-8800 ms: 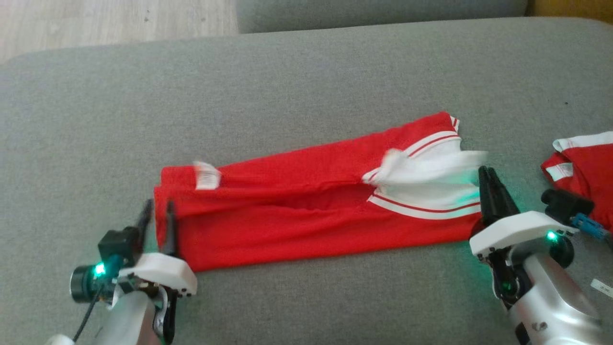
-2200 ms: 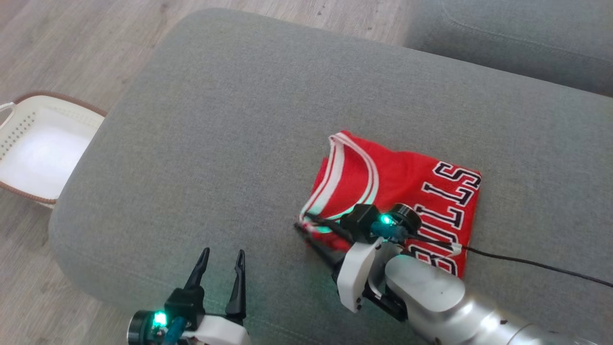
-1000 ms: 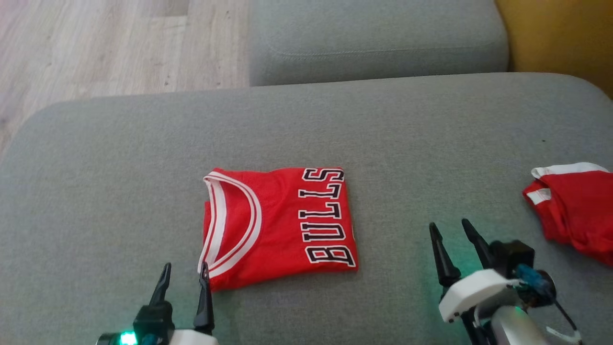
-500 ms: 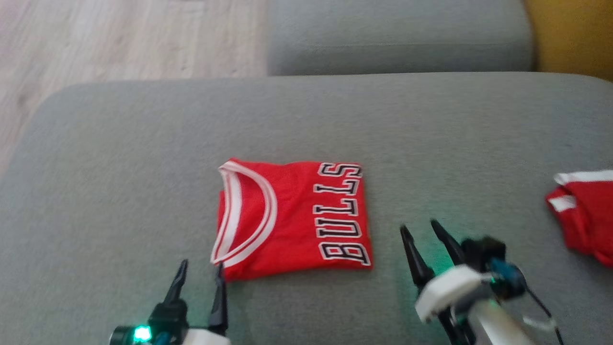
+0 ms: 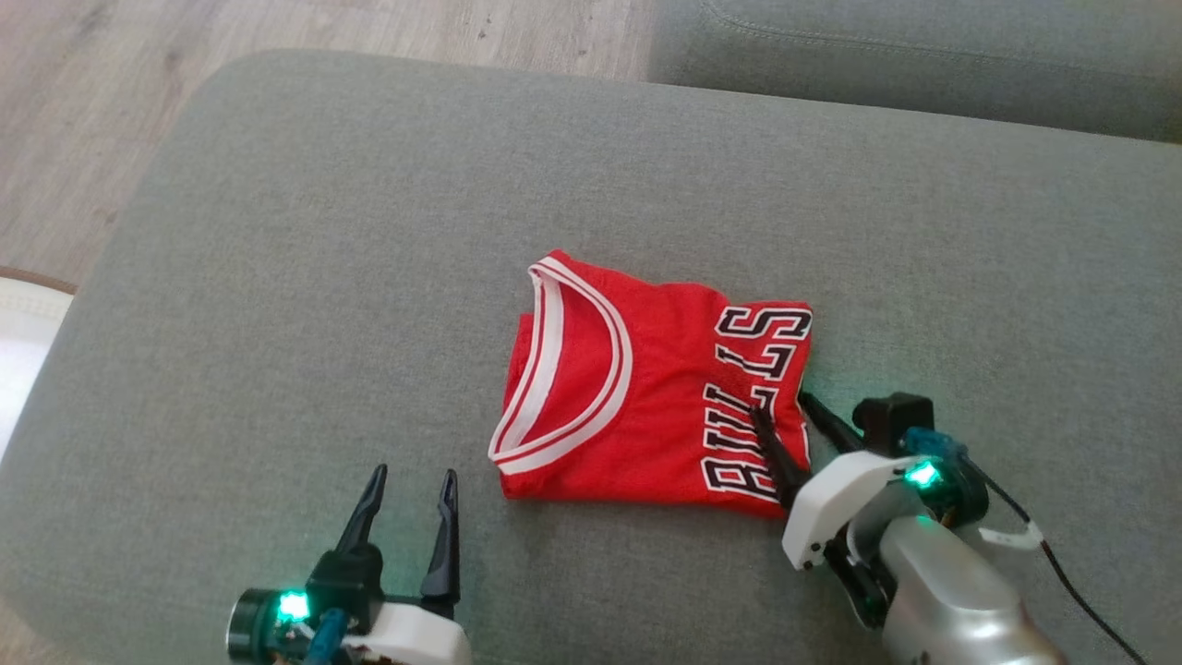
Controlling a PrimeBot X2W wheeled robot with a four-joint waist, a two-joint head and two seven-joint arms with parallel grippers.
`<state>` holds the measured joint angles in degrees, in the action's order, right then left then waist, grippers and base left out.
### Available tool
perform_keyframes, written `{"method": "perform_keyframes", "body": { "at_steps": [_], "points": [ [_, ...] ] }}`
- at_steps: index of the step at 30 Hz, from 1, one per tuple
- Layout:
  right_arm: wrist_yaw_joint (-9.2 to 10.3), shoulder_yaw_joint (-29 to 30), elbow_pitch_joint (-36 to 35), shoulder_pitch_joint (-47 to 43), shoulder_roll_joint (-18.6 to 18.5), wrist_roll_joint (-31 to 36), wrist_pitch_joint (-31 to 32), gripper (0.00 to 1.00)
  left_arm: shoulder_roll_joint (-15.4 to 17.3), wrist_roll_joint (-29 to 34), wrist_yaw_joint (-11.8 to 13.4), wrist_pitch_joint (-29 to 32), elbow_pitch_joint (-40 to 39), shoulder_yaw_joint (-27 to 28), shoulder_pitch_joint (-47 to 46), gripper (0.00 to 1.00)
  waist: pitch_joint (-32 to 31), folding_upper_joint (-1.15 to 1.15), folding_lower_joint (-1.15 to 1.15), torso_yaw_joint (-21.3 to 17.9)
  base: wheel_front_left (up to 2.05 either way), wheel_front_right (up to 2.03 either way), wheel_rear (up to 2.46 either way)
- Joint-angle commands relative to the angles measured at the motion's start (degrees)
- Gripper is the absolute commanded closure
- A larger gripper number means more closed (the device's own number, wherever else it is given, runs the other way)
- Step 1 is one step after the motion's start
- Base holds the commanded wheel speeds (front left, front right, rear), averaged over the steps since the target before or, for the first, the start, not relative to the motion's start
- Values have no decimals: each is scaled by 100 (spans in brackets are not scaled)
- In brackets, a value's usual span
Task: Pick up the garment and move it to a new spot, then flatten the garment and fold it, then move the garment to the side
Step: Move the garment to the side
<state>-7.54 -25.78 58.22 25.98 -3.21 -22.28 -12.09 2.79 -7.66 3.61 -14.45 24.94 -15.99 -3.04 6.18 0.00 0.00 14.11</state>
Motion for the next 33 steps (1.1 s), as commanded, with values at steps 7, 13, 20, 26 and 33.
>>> {"method": "perform_keyframes", "body": {
  "at_steps": [7,13,20,26,33],
  "points": [
    [5,-151,148,56,33,-156,-233,100,9,58,35,-55,-197,391,-67,0,-128,0,0,-847,0,0,0],
    [5,-131,-21,14,33,-157,-286,100,9,63,-12,-55,-257,423,-150,0,-198,0,0,-2253,0,0,0],
    [5,-4,-238,-113,33,40,-289,100,9,4,-25,-55,-284,287,-447,0,-109,0,0,-3612,0,0,0],
    [5,112,-329,-171,33,201,-290,100,9,-52,-19,-55,-273,137,-556,0,-38,0,0,-4016,0,0,0],
    [5,166,-534,451,33,412,-290,100,9,-2,-37,-55,-154,56,-564,0,127,0,0,-3959,0,0,0]
  ]
}}
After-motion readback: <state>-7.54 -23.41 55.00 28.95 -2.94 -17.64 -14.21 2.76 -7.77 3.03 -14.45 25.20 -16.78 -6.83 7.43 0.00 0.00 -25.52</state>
